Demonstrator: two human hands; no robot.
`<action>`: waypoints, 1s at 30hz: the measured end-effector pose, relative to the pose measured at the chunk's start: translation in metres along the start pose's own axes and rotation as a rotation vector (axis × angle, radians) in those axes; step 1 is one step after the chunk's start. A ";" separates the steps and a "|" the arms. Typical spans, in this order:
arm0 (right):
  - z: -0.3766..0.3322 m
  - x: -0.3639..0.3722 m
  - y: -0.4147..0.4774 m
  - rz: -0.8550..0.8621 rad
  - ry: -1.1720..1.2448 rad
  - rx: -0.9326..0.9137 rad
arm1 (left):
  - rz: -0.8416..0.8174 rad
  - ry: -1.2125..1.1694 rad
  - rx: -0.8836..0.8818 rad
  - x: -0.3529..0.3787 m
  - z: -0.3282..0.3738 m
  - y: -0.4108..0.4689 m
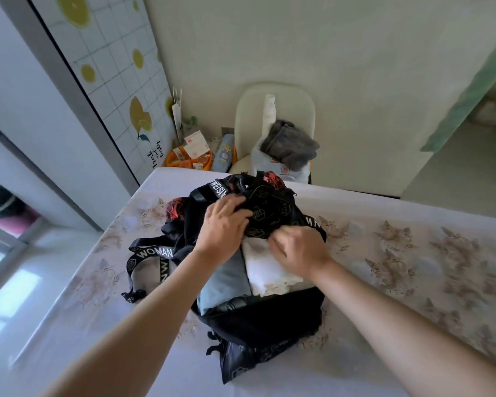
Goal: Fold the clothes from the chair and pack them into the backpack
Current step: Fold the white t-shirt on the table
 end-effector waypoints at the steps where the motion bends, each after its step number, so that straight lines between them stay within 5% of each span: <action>1: 0.014 -0.006 0.008 0.021 -0.013 0.076 | 0.013 0.017 -0.105 -0.006 -0.009 0.005; 4: 0.052 0.015 0.024 -0.185 -0.058 0.295 | -0.227 -0.040 -0.546 0.005 -0.045 0.005; 7: 0.076 0.046 0.017 -0.514 0.038 0.457 | -0.292 -0.125 -0.666 0.002 -0.049 -0.001; 12: 0.071 0.041 0.025 -0.591 0.196 0.411 | -0.212 -0.367 -0.572 -0.027 -0.018 0.000; 17: 0.060 0.011 0.004 -0.475 0.308 0.219 | -0.595 -0.523 -0.574 -0.006 0.010 -0.028; 20: 0.042 0.019 -0.044 -0.620 0.292 0.116 | -0.683 -0.374 -0.598 0.020 0.035 -0.024; 24: 0.033 0.039 -0.097 -0.787 0.256 -0.030 | -0.554 -0.096 -0.318 0.069 0.071 -0.003; 27: 0.055 0.036 -0.106 -0.845 0.411 0.135 | -0.696 0.105 -0.230 0.115 0.080 -0.023; 30: 0.099 0.032 -0.091 -0.655 0.429 0.350 | -0.782 0.298 -0.181 0.134 0.074 -0.046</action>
Point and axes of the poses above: each hand's wrist, its own y-axis towards the middle knuckle, its own x-axis out of the palm, z = x × y, the point moved 9 cm from there along y, towards the middle knuckle, and after that the axes turned 13 degrees about -y, right-handed, at the moved point
